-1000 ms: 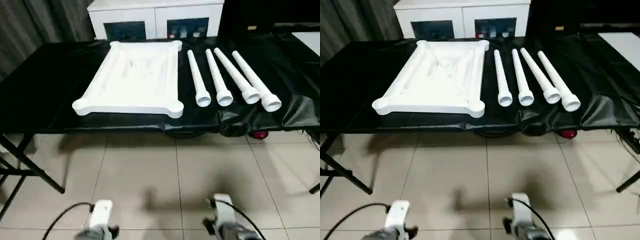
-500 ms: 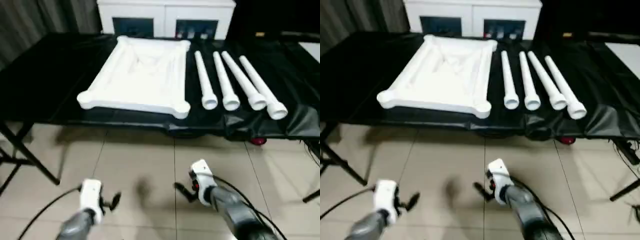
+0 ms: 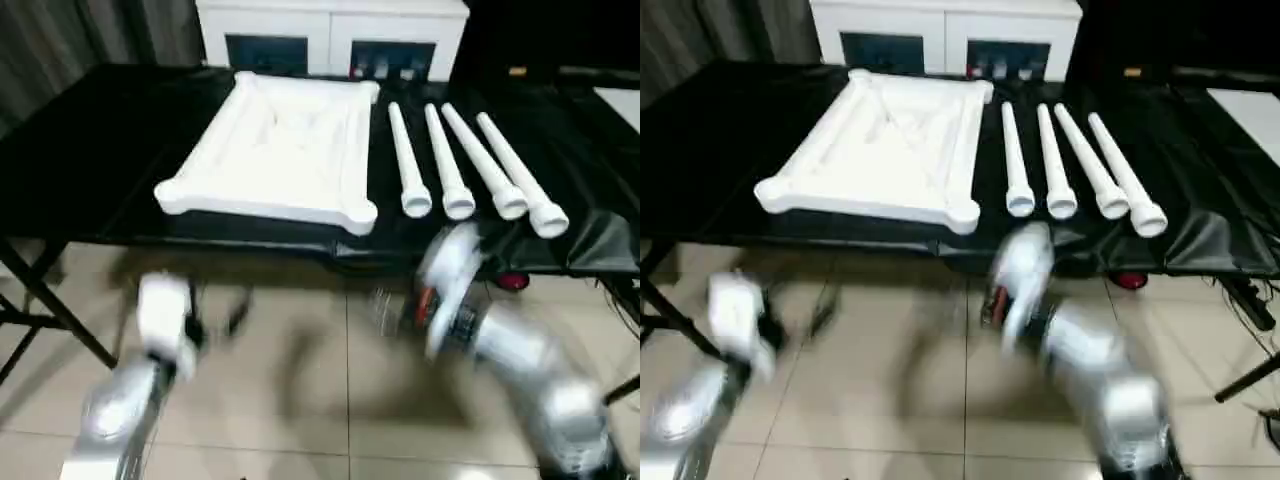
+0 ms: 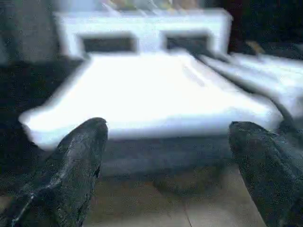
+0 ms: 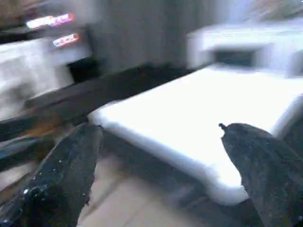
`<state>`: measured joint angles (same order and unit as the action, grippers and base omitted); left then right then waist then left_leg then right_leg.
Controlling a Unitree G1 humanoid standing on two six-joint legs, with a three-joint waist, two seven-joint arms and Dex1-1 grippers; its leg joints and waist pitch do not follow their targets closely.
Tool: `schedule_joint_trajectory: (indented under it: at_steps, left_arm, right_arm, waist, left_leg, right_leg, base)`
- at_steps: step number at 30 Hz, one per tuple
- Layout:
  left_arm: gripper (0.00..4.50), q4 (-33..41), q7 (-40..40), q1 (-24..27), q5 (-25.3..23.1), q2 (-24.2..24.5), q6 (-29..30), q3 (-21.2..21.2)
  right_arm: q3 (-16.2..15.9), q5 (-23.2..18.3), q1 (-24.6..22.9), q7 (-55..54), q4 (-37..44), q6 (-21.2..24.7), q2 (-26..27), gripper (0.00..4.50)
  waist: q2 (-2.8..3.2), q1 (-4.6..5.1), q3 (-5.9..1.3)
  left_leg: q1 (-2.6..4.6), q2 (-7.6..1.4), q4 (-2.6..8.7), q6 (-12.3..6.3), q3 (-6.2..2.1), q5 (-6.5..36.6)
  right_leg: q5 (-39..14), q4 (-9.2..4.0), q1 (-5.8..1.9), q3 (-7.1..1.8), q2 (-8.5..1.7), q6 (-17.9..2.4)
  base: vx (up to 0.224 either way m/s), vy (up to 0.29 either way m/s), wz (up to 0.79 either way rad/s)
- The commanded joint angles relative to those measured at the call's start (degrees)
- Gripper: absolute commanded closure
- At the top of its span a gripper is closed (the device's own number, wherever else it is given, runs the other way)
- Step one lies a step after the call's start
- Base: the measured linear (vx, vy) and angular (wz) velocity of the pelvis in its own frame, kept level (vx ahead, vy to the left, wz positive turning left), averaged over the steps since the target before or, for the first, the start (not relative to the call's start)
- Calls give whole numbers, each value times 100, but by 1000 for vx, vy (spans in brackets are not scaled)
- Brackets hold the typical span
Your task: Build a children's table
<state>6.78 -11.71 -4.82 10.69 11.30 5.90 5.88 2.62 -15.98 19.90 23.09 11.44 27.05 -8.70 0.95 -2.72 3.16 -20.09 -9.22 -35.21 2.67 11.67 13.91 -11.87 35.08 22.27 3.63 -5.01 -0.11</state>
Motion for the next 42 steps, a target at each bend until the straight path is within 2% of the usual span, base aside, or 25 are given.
schedule_joint_trajectory:
  at_steps: [1,7,10,13,16,18,20,21,22,23,27,28,29,30,31,32,33,34,35,36,37,38,39,40,42]
  left_arm:
    - [0,130,735,-324,-651,-55,470,-4]
    - [0,155,974,-594,-876,-161,1006,-189]
    - [0,304,1016,-580,-911,-238,1120,-320]
    - [0,360,1068,-505,-1011,-276,1118,-315]
    - [0,352,1135,-510,-1031,-259,1115,-248]
    - [0,363,1131,-523,-1029,-252,1130,-239]
    - [0,399,1127,-532,-1034,-254,1197,-237]
    - [0,399,1127,-532,-1034,-254,1197,-237]
    - [0,406,1141,-529,-1022,-277,1210,-211]
    - [0,411,1154,-529,-1011,-293,1222,-200]
    - [0,421,1198,-498,-952,-341,1227,-139]
    - [0,415,1199,-491,-954,-346,1219,-136]
    - [0,411,1198,-481,-951,-353,1211,-133]
    - [0,411,1201,-467,-943,-369,1208,-122]
    - [0,414,1205,-441,-945,-384,1194,-113]
    - [0,416,1206,-430,-945,-387,1187,-111]
    - [0,428,1219,-389,-950,-398,1164,-103]
    - [0,452,1238,-327,-956,-411,1129,-91]
    - [0,461,1242,-302,-954,-416,1111,-86]
    - [0,542,1258,-209,-983,-409,1117,-87]
    - [0,559,1263,-190,-992,-406,1123,-90]
    - [0,657,1257,-169,-981,-395,1185,-77]
    - [0,676,1256,-165,-979,-393,1195,-74]
    - [0,956,1271,-112,-947,-388,1355,-22]
    - [0,1050,1304,-96,-983,-392,1424,-1]
  right_arm:
    - [411,344,287,-1142,-412,159,186,3]
    - [27,873,348,-1658,-1063,72,-30,3]
    - [-116,1180,339,-1716,-1262,-66,246,3]
    - [-372,1170,289,-1663,-1339,-114,250,3]
    - [-506,1112,277,-1620,-1409,-192,262,3]
    - [-514,1113,286,-1618,-1442,-225,267,3]
    - [-467,1224,323,-1589,-1556,-311,322,3]
    - [-467,1224,323,-1589,-1556,-311,322,3]
    - [-458,1243,345,-1582,-1619,-351,326,3]
    - [-463,1244,354,-1585,-1643,-354,310,3]
    - [-459,1205,321,-1629,-1701,-365,302,3]
    - [-460,1194,317,-1623,-1710,-374,304,3]
    - [-465,1179,313,-1603,-1710,-385,307,3]
    - [-491,1188,310,-1571,-1706,-383,302,3]
    - [-522,1227,310,-1529,-1711,-408,302,3]
    - [-530,1237,309,-1521,-1712,-414,304,3]
    - [-536,1257,303,-1521,-1710,-438,305,3]
    - [-543,1277,288,-1533,-1693,-508,298,3]
    - [-543,1273,273,-1530,-1669,-548,293,3]
    - [-533,1233,196,-1486,-1499,-706,281,3]
    - [-529,1222,179,-1473,-1463,-739,279,3]
    - [-514,1212,127,-1465,-1371,-775,263,3]
    - [-511,1211,116,-1464,-1355,-782,259,3]
    - [-446,1445,-103,-1696,-1162,-1153,143,3]
    - [-358,1502,-247,-1717,-1107,-1232,38,3]
  waist:
    - [124,30,-271]
    - [69,17,-412]
    - [85,14,-480]
    - [74,-1,-452]
    - [86,-16,-391]
    - [73,-13,-334]
    - [116,42,-195]
    - [116,42,-195]
    - [96,72,-154]
    - [77,106,-150]
    - [84,105,-240]
    - [97,151,-285]
    - [89,134,-296]
    - [127,137,-307]
    - [60,117,-276]
    - [-36,33,-292]
    - [-36,33,-292]
    - [-231,-349,-335]
    - [-80,-397,-392]
    - [107,-415,-463]
    - [168,-294,-456]
    - [321,-241,-514]
    - [637,-156,-484]
    - [515,110,-428]
    - [504,50,-395]
  left_leg:
    - [44,-410,587,363,-238,818]
    - [-3,-308,395,-12,-225,-574]
    - [-77,-298,279,-566,-228,-1374]
    - [-65,-354,298,-761,-219,-1004]
    - [-25,-410,355,-613,-205,-370]
    - [72,-437,477,-249,-191,723]
    - [310,-412,613,210,-201,2600]
    - [310,-412,613,210,-201,2600]
    - [471,-356,635,208,-217,3199]
    - [505,-325,644,134,-214,3205]
    - [363,-291,691,-74,-186,2396]
    - [715,-398,705,160,-82,2187]
    - [728,-397,740,226,-30,2043]
    - [952,-425,736,389,84,2063]
    - [1030,-382,738,539,182,2049]
    - [875,-121,634,573,316,1894]
    - [875,-121,634,573,316,1894]
    - [-148,161,-55,39,-111,1178]
    - [-335,30,-315,-150,-335,809]
    - [-558,-155,-514,-169,-641,320]
    - [-656,-249,-86,-133,-738,-453]
    - [-400,-208,263,-173,-678,-1065]
    - [35,-220,344,-386,-745,-1325]
    - [673,-1024,492,-1712,-1427,-295]
    - [639,-875,429,-2132,-1228,-206]
  right_leg:
    - [-655,-395,-141,-346,-338,-1067]
    - [1230,-214,-273,-319,-299,-1333]
    - [2272,-98,-272,-306,-306,-1578]
    - [1797,-140,-260,-299,-324,-1714]
    - [780,-224,-229,-302,-312,-1646]
    - [-360,-325,-245,-279,-303,-1505]
    - [-2281,-523,-188,-204,-234,-1169]
    - [-2281,-523,-188,-204,-234,-1169]
    - [-3065,-657,-201,-155,-205,-950]
    - [-3189,-718,-248,-142,-209,-887]
    - [-2641,-687,-496,-205,-248,-1017]
    - [-1837,-553,-316,-259,-72,-1357]
    - [-1327,-470,-352,-272,-40,-1503]
    - [-1202,-450,-215,-327,28,-1570]
    - [-862,-378,-169,-351,93,-1673]
    - [-552,-375,-423,-603,166,-1821]
    - [-552,-375,-423,-603,166,-1821]
    - [-4,-565,-1385,-1289,-484,-2152]
    - [392,-620,-1497,-1498,-799,-2371]
    - [1213,-537,-1429,-1430,-835,-2578]
    - [2055,-212,-1295,-941,-293,-2107]
    - [1864,-70,-1089,-520,140,-1587]
    - [957,-8,-630,-210,353,-1137]
    - [-1227,663,138,-93,149,-413]
    - [-723,791,345,-77,74,119]
  base:
    - [0,0,0]
    - [19,-1,0]
    - [0,0,0]
    - [0,0,0]
    - [0,0,0]
    - [0,0,0]
    - [0,0,0]
    - [0,0,0]
    - [0,0,0]
    - [0,0,0]
    - [0,0,0]
    - [71,-2,-15]
    - [98,-1,-34]
    - [98,-1,-34]
    - [128,0,-43]
    - [151,-7,-53]
    - [151,-7,-53]
    - [168,15,-44]
    - [152,53,-15]
    - [152,53,-15]
    - [-3,60,-8]
    - [-58,55,-19]
    - [-58,55,-19]
    - [91,39,-8]
    - [136,40,8]
